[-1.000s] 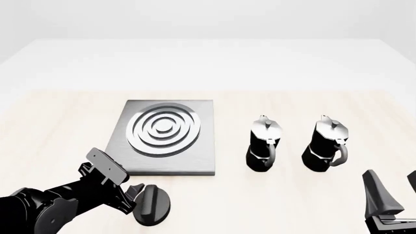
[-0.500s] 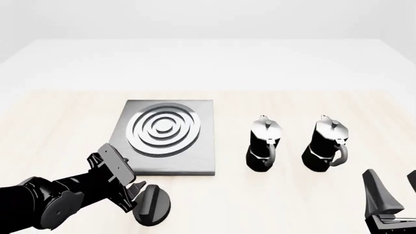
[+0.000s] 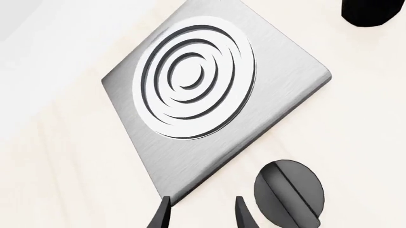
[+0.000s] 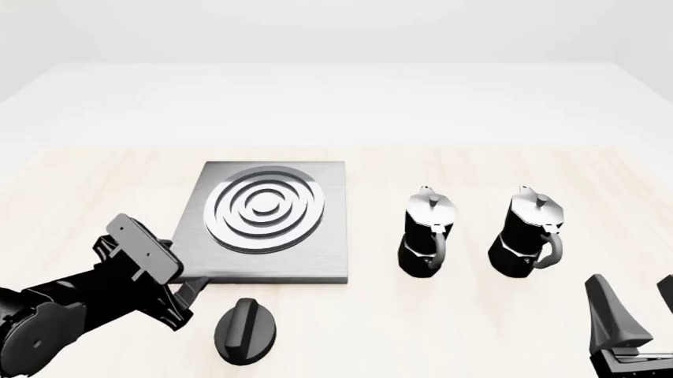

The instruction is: Turn off the stove.

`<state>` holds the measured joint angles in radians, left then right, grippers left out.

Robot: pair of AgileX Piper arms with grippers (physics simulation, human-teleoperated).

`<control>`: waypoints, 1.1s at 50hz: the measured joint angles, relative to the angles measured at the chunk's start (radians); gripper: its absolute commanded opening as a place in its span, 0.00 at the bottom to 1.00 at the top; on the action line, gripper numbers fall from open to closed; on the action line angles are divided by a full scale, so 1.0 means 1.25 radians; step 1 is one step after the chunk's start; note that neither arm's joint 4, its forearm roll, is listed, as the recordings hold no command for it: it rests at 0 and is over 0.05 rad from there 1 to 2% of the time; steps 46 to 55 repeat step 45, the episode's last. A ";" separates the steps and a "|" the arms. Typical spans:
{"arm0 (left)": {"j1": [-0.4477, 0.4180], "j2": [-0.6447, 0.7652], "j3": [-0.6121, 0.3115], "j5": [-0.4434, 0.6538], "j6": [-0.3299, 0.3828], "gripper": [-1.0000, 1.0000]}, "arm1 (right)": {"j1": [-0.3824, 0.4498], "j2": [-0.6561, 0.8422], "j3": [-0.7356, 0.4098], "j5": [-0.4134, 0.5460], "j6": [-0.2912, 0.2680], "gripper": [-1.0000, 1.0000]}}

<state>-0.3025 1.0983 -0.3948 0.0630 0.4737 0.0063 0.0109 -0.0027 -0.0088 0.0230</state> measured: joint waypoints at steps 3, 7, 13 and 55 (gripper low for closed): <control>0.010 -0.037 0.002 0.027 0.000 1.00 | 0.001 -0.001 0.000 0.001 -0.001 1.00; 0.021 -0.093 0.001 0.069 -0.002 1.00 | 0.002 -0.003 0.000 0.002 -0.002 1.00; 0.033 -0.186 -0.015 0.146 -0.014 1.00 | 0.002 -0.005 0.000 0.002 -0.004 1.00; 0.070 -0.508 -0.121 0.430 -0.167 1.00 | 0.010 -0.007 0.000 0.003 -0.007 1.00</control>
